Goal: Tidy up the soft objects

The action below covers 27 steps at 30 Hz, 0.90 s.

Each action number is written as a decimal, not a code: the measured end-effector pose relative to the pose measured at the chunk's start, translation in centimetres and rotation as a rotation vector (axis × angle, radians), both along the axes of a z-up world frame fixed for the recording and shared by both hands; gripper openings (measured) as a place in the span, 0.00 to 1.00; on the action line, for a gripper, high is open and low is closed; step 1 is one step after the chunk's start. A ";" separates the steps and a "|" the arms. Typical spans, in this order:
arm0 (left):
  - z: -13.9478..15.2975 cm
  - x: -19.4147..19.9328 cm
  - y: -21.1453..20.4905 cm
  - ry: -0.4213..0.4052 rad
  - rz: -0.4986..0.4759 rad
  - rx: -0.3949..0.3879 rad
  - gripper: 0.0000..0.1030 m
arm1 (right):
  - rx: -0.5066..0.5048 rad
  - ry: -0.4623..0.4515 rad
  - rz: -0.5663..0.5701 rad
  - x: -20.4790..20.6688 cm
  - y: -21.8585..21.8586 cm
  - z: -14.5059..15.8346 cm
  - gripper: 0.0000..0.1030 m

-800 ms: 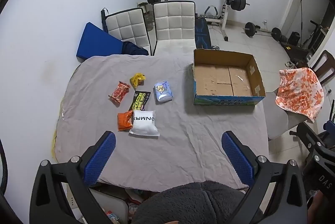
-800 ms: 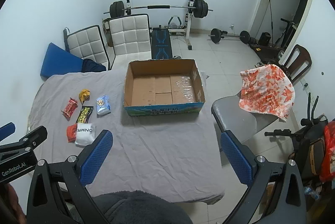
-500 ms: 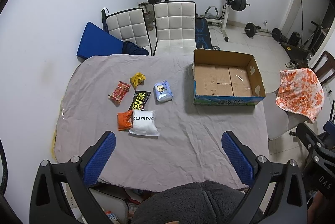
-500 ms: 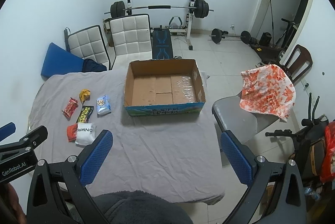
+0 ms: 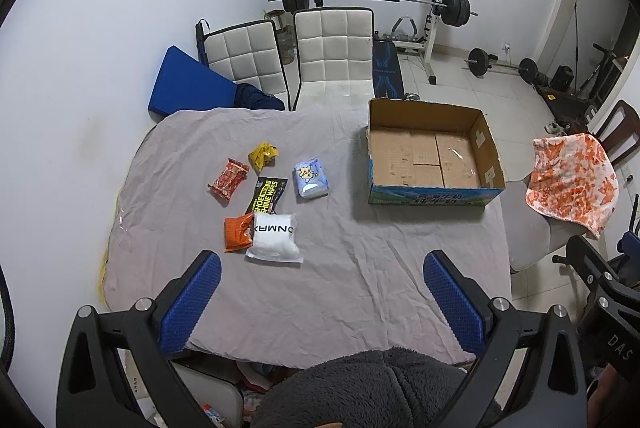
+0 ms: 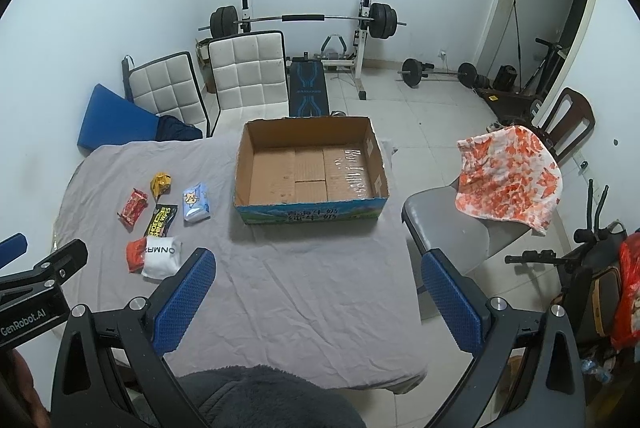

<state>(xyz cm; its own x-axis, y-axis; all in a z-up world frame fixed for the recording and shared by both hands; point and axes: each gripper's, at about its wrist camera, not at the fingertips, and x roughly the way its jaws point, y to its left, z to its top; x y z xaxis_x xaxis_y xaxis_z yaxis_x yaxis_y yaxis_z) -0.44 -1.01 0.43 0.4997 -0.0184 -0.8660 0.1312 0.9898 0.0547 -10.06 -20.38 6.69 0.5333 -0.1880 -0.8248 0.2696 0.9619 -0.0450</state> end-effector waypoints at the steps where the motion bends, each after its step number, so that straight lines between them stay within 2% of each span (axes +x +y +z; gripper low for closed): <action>1: 0.0 0.0 0.0 0.000 0.001 0.000 1.00 | -0.003 -0.001 0.000 0.0 0.0 0.0 1.00; 27: 1.1 -0.2 -0.5 -0.028 0.001 -0.016 1.00 | -0.025 -0.047 -0.002 -0.2 0.3 1.5 1.00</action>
